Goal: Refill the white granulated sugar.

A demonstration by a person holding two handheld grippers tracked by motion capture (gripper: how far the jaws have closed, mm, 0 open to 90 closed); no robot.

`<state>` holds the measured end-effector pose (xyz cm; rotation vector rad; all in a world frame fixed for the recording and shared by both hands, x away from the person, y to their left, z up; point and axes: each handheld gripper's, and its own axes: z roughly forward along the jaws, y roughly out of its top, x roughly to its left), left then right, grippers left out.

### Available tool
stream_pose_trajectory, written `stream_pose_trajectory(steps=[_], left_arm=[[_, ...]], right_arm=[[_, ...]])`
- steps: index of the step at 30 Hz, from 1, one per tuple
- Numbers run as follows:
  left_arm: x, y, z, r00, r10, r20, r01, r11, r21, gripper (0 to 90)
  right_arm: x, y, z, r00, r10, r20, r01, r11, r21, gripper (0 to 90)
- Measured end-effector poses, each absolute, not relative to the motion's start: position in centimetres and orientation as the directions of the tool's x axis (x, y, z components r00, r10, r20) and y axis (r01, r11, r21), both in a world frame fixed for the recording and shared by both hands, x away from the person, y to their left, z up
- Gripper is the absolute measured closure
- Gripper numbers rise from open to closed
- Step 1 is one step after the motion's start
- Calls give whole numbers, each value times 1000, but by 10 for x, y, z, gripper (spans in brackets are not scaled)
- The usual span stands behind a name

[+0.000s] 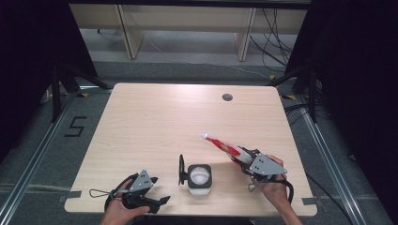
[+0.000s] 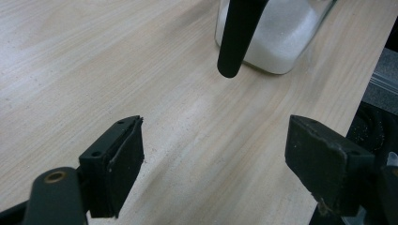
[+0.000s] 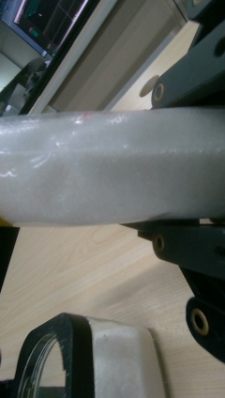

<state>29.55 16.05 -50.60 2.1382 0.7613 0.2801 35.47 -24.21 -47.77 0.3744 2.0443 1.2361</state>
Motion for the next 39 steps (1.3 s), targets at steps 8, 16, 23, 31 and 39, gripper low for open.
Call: stream_pose_trajectory(steps=[8,16,23,31,39], left_arm=[[295,160,-506,789,610,-69,427,-465,775,194],[295,161,-505,791,610,-57,421,-475,773,194],[295,161,-505,790,611,-56,422,-475,772,195],[295,161,-505,793,607,-59,420,-474,774,195],[295,159,-506,784,616,-82,435,-450,780,195]], right_arm=[[356,-248,-482,-711,599,-369,-69,463,884,665],[355,-252,-482,-706,612,-356,-50,459,887,665],[353,-260,-483,-701,651,-292,10,418,908,665],[348,-269,-484,-693,682,-234,64,381,922,664],[344,-281,-483,-667,714,-214,85,358,930,663]])
